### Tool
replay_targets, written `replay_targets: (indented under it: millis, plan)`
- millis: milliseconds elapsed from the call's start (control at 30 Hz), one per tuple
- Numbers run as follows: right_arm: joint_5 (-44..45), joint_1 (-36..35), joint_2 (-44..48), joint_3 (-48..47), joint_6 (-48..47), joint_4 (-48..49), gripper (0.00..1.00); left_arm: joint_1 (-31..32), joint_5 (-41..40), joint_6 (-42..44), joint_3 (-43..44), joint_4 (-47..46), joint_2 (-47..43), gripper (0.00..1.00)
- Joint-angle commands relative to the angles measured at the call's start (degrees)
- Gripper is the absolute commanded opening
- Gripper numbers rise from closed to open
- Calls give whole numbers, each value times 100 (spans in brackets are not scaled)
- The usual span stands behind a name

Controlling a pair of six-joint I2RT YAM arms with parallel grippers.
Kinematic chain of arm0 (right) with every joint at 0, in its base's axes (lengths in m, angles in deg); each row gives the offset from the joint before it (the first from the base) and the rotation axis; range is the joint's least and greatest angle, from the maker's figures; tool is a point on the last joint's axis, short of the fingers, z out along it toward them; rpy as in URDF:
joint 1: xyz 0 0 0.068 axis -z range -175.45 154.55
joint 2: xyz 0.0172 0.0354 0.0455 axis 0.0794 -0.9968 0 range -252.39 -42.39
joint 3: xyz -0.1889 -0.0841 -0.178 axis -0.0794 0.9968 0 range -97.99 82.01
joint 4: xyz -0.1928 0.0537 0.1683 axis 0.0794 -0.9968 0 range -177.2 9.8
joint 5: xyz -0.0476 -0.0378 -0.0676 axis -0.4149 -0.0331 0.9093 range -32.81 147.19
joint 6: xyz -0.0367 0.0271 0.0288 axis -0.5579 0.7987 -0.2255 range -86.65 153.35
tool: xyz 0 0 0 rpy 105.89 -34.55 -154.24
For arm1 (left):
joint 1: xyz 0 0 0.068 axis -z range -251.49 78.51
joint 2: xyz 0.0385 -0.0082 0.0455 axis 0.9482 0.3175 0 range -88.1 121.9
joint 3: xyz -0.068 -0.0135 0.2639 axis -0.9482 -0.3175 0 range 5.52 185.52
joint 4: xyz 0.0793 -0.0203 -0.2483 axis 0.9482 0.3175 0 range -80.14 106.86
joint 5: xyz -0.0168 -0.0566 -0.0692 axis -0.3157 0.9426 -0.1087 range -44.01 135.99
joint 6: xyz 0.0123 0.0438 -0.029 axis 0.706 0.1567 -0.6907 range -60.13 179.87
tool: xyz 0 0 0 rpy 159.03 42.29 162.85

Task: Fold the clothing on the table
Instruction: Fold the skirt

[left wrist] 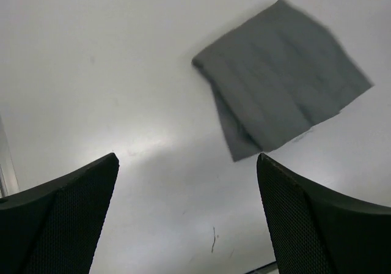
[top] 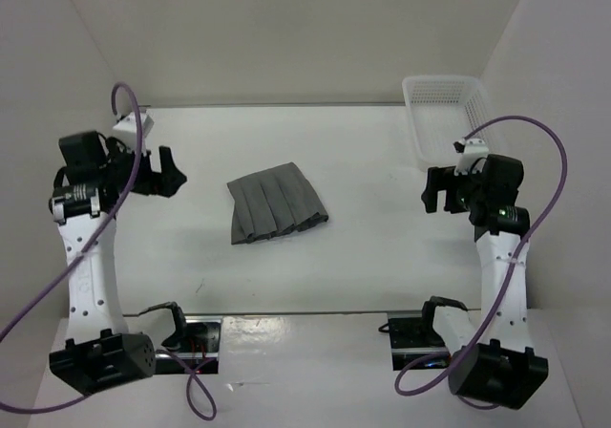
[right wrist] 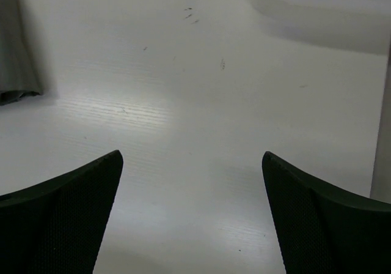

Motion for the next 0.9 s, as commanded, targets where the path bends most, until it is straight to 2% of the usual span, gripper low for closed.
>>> replay_targets:
  millis: [0,67,233,367,500,700,867]
  plan:
    - [69,277,320,160,340,740,99,-182,-1241,-610,-1108,-752,-415,99]
    - [350,277,503,160,411,880,99,-383,-1637,-743,-1627,-901,-637,99]
    - [351,478,697,319,499,881,99,-988,-1717,-804,-1865,-1077,-1384,99]
    - [492,479,1127,503,429,1081,99,-1595,-1129,-647,-1866,-1025,-1437,99]
    - [492,479,1637,617,428,1162,99,-1597,-1068,-646,-1866,-972,-1262,99]
    - [650,479,1699,617,428,1267,99,-1597,-1067,-593,-1804,-972,-1016,99]
    - [1185,479,1752,617,639,1373,99,-1597,-1067,-541,-1804,-972,-1016,99]
